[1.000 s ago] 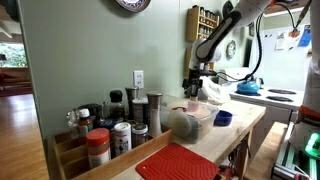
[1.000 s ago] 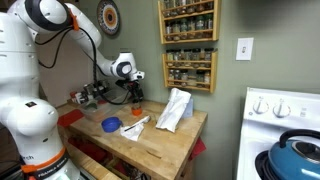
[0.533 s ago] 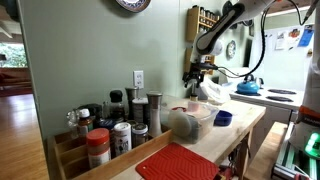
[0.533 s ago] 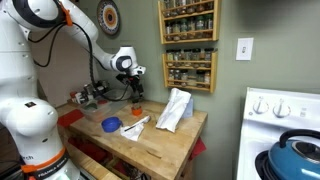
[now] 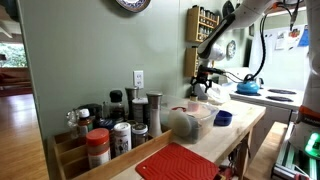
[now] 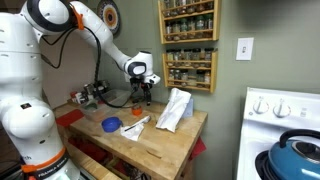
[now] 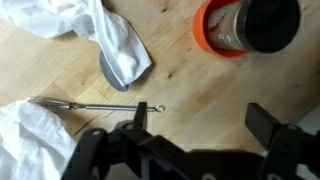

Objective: Remove the orange cup from the blue cup and put it on the counter top, pick up the spice bottle and put it in the orange cup, pick up the orange cup with spice bottle inside and put it in the crisper drawer

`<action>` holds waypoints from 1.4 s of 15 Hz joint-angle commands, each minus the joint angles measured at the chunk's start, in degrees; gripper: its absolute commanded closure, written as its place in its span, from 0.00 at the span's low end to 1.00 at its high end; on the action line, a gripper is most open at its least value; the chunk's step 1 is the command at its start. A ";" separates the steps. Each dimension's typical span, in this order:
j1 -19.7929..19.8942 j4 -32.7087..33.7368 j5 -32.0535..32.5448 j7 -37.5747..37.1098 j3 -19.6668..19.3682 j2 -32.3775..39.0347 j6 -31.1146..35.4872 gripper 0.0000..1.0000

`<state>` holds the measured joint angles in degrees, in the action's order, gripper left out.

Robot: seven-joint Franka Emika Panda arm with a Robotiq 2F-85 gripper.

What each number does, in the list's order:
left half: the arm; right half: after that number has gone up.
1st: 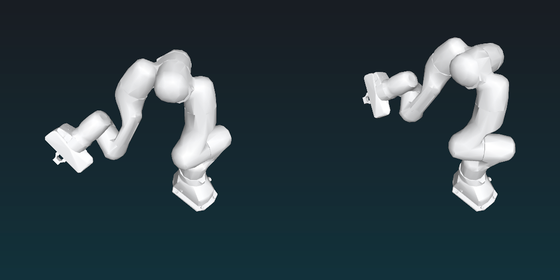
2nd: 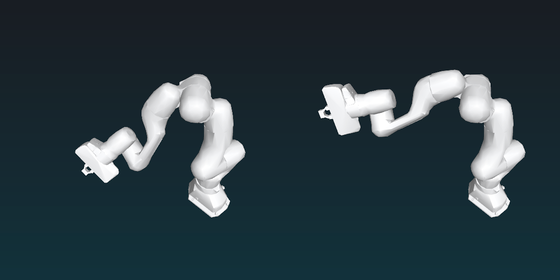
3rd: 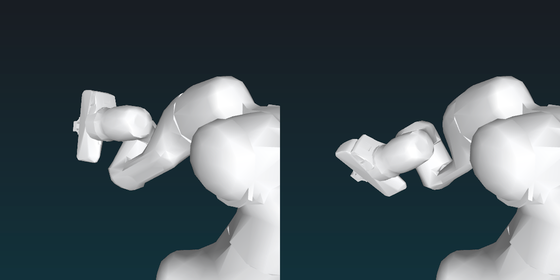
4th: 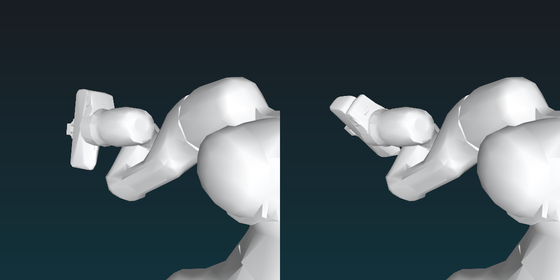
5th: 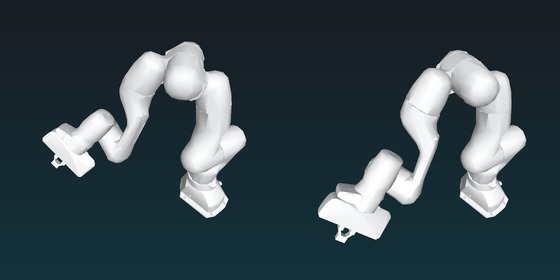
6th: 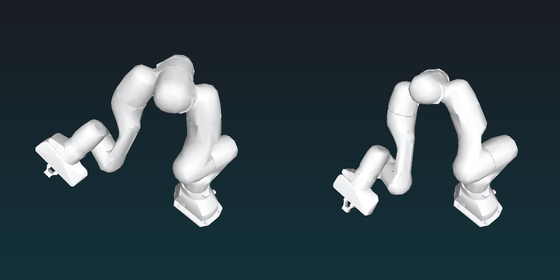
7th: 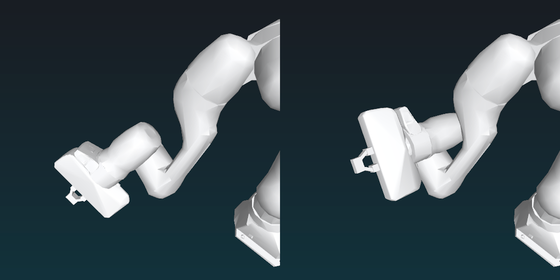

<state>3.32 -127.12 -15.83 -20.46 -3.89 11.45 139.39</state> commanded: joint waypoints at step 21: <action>7.11 20.07 -39.12 -15.45 -0.34 24.95 -37.17 0.00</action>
<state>9.04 -109.13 -48.70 -35.21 -4.60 33.71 106.14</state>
